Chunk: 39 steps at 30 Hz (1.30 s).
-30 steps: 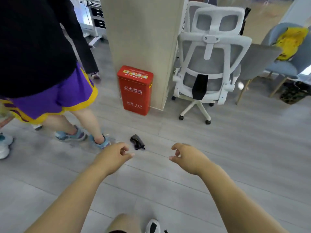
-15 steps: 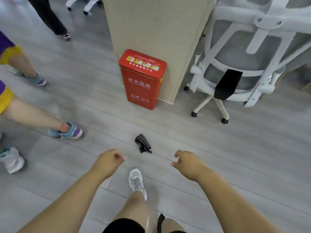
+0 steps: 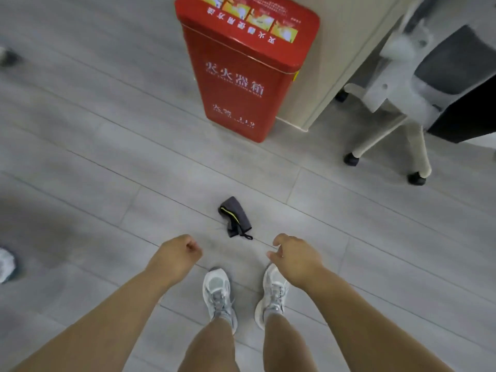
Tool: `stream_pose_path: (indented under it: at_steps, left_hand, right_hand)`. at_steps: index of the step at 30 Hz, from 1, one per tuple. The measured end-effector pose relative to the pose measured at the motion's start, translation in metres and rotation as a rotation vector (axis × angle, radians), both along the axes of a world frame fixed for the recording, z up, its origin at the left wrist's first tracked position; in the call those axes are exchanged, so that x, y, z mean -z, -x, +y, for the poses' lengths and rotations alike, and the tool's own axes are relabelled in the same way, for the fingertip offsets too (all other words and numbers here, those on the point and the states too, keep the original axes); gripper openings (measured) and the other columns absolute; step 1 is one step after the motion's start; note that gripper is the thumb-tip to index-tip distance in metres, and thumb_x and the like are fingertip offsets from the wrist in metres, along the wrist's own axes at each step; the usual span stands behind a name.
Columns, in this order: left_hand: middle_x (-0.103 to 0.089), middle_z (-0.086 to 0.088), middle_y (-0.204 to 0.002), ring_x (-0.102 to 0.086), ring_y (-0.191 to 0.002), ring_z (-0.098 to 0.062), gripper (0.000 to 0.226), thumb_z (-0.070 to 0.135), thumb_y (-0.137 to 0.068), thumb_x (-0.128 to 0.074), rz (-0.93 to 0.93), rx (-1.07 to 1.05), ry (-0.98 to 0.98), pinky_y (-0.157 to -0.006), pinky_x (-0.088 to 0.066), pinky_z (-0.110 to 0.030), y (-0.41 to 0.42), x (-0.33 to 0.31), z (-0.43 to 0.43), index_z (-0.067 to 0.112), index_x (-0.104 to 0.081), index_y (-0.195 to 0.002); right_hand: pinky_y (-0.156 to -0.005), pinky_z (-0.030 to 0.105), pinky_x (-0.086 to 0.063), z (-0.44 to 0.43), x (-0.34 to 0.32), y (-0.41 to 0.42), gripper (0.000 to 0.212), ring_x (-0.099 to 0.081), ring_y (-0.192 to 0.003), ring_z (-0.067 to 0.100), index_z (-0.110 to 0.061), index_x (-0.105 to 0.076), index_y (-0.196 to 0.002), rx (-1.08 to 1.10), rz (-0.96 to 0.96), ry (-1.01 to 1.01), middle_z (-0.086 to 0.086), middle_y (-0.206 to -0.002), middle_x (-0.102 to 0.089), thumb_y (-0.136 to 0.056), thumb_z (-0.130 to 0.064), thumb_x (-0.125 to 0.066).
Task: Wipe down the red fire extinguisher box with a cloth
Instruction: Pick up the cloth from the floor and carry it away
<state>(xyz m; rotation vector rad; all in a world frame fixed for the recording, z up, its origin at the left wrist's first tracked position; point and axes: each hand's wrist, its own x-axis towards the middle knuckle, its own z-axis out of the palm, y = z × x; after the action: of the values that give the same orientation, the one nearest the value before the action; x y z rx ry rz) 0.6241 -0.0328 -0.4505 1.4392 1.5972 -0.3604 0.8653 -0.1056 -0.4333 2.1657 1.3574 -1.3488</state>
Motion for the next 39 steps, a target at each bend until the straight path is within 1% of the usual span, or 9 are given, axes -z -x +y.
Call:
stream_pose_path:
  at_steps: [5, 11, 18, 21, 28, 31, 34, 37, 39]
  left_hand:
    - [-0.061, 0.007, -0.083, -0.057, -0.077, -0.009, 0.013, 0.035, -0.087, -0.060, -0.020, 0.002, 0.045, -0.059, -0.040, -0.021, -0.013, 0.135, 0.012, 0.025, -0.058, -0.079]
    - [-0.061, 0.003, -0.092, -0.056, -0.083, -0.013, 0.019, 0.036, -0.090, -0.057, -0.055, -0.049, 0.017, -0.060, -0.038, -0.017, -0.030, 0.277, 0.040, 0.018, -0.059, -0.094]
    - [-0.051, -0.011, -0.121, -0.051, -0.112, -0.027, 0.048, 0.043, -0.093, -0.051, -0.007, -0.008, -0.112, -0.094, -0.043, -0.036, -0.068, 0.392, 0.077, 0.008, -0.049, -0.126]
    - [-0.048, -0.012, -0.120, -0.050, -0.110, -0.031, 0.047, 0.050, -0.093, -0.045, 0.121, 0.073, -0.088, -0.093, -0.045, -0.040, -0.080, 0.420, 0.083, 0.013, -0.051, -0.120]
    - [-0.058, -0.011, -0.116, -0.054, -0.107, -0.028, 0.036, 0.036, -0.093, -0.052, 0.100, 0.211, -0.131, -0.086, -0.047, -0.037, -0.085, 0.406, 0.084, 0.017, -0.049, -0.124]
    - [-0.058, -0.011, -0.109, -0.056, -0.097, -0.027, 0.026, 0.026, -0.094, -0.051, -0.033, 0.248, -0.148, -0.077, -0.046, -0.032, -0.089, 0.364, 0.068, 0.013, -0.049, -0.116]
    - [-0.056, -0.004, -0.110, -0.055, -0.101, -0.025, 0.020, 0.022, -0.095, -0.048, -0.137, 0.373, -0.199, -0.079, -0.041, -0.031, -0.081, 0.309, 0.050, 0.014, -0.049, -0.113]
    - [-0.058, 0.002, -0.111, -0.051, -0.103, -0.023, 0.022, 0.023, -0.093, -0.047, -0.185, 0.489, -0.284, -0.078, -0.031, -0.032, -0.067, 0.249, 0.038, 0.020, -0.050, -0.115]
    - [-0.059, 0.002, -0.101, -0.053, -0.097, -0.023, 0.018, 0.027, -0.090, -0.046, -0.249, 0.459, -0.355, -0.075, -0.029, -0.031, -0.061, 0.202, 0.038, 0.019, -0.055, -0.104]
  right_hand:
    - [-0.085, 0.036, -0.050, 0.028, 0.135, -0.010, 0.036, -0.058, -0.101, 0.022, -0.019, -0.048, -0.124, -0.095, -0.006, 0.037, 0.002, -0.113, -0.060, -0.096, -0.040, -0.045]
    - [-0.088, 0.037, -0.048, 0.061, 0.273, -0.015, 0.036, -0.055, -0.106, 0.023, -0.019, -0.046, -0.127, -0.273, -0.019, 0.032, 0.002, -0.119, -0.055, -0.098, -0.038, -0.041]
    - [-0.086, 0.033, -0.045, 0.102, 0.372, -0.024, 0.037, -0.051, -0.111, 0.024, -0.017, -0.042, -0.132, -0.460, -0.033, -0.030, 0.005, -0.126, -0.049, -0.098, -0.033, -0.041]
    - [-0.090, 0.034, -0.044, 0.119, 0.388, -0.030, 0.040, -0.049, -0.115, 0.023, -0.018, -0.042, -0.133, -0.432, -0.030, -0.061, 0.004, -0.129, -0.048, -0.097, -0.034, -0.044]
    - [-0.094, 0.038, -0.046, 0.126, 0.378, -0.040, 0.045, -0.050, -0.117, 0.024, -0.019, -0.040, -0.136, -0.390, -0.052, -0.067, 0.005, -0.132, -0.048, -0.097, -0.038, -0.047]
    - [-0.096, 0.037, -0.044, 0.115, 0.353, -0.036, 0.056, -0.043, -0.124, 0.023, -0.027, -0.025, -0.146, -0.347, -0.002, -0.114, 0.003, -0.139, -0.040, -0.096, -0.031, -0.050]
    - [-0.098, 0.034, -0.043, 0.103, 0.315, -0.029, 0.075, -0.033, -0.131, 0.022, -0.043, -0.009, -0.148, -0.370, 0.064, -0.174, -0.001, -0.147, -0.027, -0.093, -0.020, -0.055]
    - [-0.104, 0.033, -0.037, 0.091, 0.264, -0.022, 0.081, -0.025, -0.136, 0.021, -0.052, -0.008, -0.145, -0.391, 0.104, -0.214, -0.003, -0.153, -0.013, -0.091, -0.020, -0.061]
    - [-0.108, 0.034, -0.030, 0.083, 0.221, -0.020, 0.075, -0.019, -0.136, 0.023, -0.051, -0.017, -0.144, -0.394, 0.115, -0.212, -0.002, -0.153, -0.009, -0.090, -0.027, -0.063]
